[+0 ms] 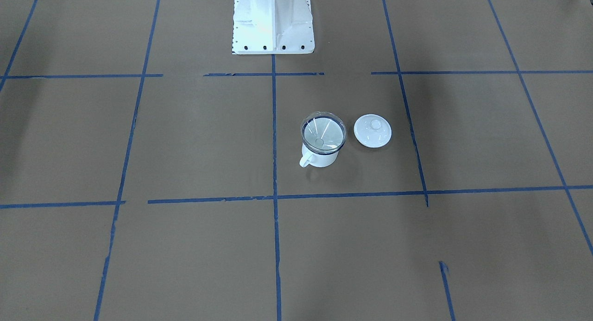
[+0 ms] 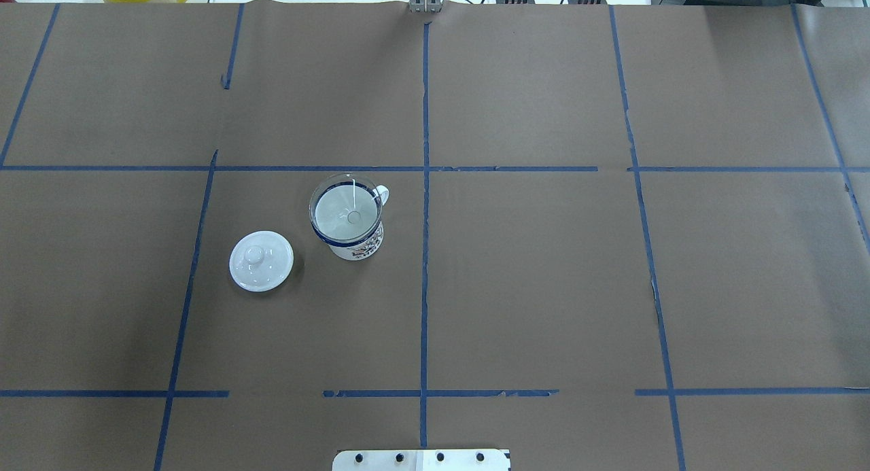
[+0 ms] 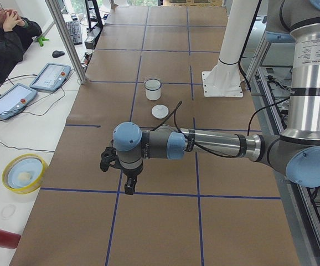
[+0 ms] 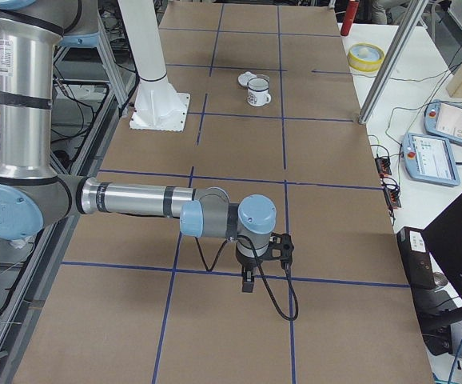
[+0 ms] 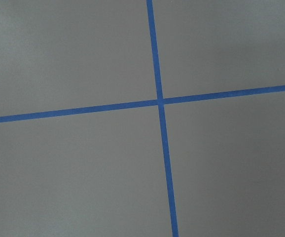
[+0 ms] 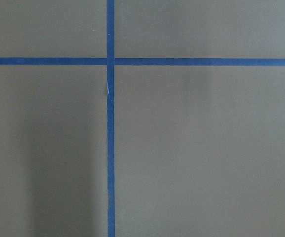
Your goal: Remove funnel from cup
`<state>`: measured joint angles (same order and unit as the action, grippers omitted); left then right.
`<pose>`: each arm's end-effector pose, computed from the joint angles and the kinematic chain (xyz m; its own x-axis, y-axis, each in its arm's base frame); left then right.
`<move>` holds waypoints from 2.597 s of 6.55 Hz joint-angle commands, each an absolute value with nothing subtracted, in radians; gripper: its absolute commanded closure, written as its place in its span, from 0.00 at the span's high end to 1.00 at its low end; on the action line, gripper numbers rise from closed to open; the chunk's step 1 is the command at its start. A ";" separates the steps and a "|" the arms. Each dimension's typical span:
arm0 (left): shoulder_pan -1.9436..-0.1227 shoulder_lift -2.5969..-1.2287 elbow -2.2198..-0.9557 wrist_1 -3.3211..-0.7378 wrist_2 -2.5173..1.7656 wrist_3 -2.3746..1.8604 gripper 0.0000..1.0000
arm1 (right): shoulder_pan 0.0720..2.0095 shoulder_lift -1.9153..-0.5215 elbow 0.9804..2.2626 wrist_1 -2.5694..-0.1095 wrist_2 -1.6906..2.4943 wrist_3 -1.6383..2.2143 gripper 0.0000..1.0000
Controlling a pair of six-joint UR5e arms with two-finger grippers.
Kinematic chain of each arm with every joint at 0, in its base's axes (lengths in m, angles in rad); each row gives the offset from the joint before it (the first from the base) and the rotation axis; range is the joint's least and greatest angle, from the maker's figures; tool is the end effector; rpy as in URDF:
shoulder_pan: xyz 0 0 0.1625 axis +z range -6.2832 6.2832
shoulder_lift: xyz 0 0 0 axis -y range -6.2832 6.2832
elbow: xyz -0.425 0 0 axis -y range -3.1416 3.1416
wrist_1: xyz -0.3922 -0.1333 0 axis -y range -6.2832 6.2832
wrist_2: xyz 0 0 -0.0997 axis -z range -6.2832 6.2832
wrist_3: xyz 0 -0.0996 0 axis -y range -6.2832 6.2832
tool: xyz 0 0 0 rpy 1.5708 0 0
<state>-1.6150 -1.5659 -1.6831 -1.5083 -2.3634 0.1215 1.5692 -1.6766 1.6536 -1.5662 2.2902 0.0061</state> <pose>-0.0840 -0.4874 0.6108 0.7029 0.1219 -0.7008 -0.0413 0.9905 0.1308 0.0670 -0.4456 0.6709 0.7522 0.0170 0.6587 -0.0030 0.9997 -0.0224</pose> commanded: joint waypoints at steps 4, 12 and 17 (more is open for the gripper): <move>-1.611 -1.789 -1.718 -1.671 -2.295 0.048 1.00 | 1.569 -1.677 1.654 -1.566 2.290 0.006 1.00; -0.906 -2.227 -1.763 -1.616 -2.125 -1.232 1.00 | 1.569 -1.677 1.654 -1.566 2.290 0.006 1.00; -0.649 -2.439 -1.533 -1.526 -2.006 -1.439 0.96 | 1.569 -1.677 1.654 -1.566 2.290 0.006 1.00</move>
<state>-0.6807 -2.4383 -1.5561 -1.5257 -2.0113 -1.4346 1.5692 -1.6766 1.6536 -1.5662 2.2902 0.0061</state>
